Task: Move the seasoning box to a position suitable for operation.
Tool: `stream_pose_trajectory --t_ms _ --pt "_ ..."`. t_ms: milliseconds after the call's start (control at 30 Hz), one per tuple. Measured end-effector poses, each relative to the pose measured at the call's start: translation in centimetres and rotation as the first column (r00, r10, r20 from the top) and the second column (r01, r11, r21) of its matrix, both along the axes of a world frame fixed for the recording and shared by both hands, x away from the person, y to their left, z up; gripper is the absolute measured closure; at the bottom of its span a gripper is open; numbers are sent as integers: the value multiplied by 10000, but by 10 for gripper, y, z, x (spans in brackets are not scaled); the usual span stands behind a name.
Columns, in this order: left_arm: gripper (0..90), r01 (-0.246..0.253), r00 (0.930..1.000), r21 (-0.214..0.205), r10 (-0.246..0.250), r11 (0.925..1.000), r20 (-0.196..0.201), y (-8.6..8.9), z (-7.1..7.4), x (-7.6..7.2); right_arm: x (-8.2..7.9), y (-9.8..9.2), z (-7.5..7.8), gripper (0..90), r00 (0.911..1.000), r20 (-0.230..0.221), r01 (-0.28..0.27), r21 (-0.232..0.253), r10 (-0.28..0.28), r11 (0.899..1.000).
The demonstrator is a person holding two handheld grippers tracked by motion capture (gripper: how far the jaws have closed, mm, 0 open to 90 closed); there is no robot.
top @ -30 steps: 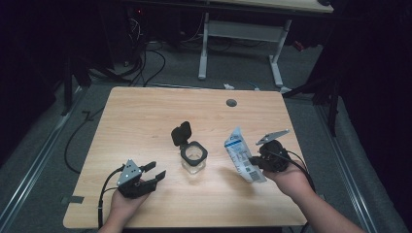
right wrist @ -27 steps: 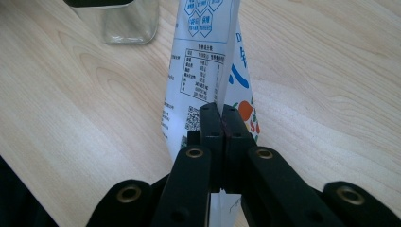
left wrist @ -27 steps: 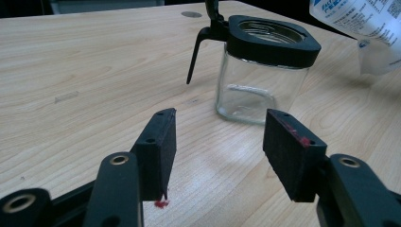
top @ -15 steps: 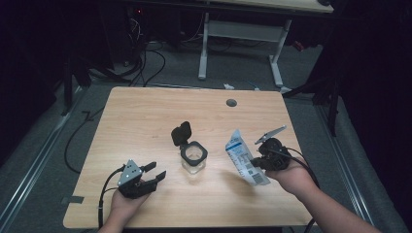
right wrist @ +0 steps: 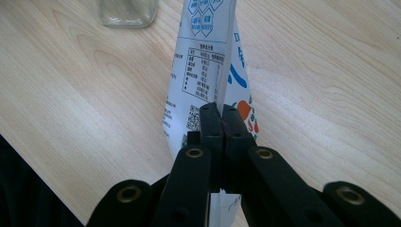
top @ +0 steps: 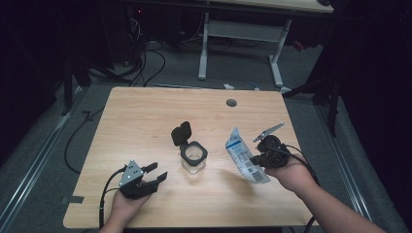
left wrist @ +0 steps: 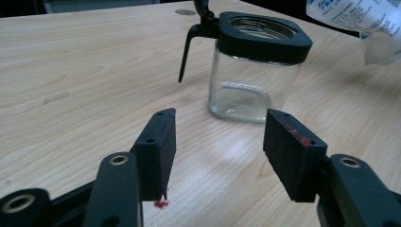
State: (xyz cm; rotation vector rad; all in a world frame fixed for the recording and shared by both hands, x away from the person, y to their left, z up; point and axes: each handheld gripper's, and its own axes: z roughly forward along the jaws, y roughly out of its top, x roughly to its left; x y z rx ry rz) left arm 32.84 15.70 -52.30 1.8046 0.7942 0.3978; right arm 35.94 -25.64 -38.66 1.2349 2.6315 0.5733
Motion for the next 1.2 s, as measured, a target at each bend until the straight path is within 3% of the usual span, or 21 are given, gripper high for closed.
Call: stream_pose_trajectory --t_ms 467,767,1200 --pt "449 312 9995 102 -313 9995 74 -9 1 -5 0 13 4 900 9994 -139 -306 -20 306 9995" --pt "437 619 9978 260 -625 9977 200 -19 0 -10 1 26 15 900 9984 -100 -562 -89 561 9984" --pt "426 705 9974 113 -707 9974 103 -21 1 -11 2 45 23 900 9952 -166 -964 -152 961 9952"
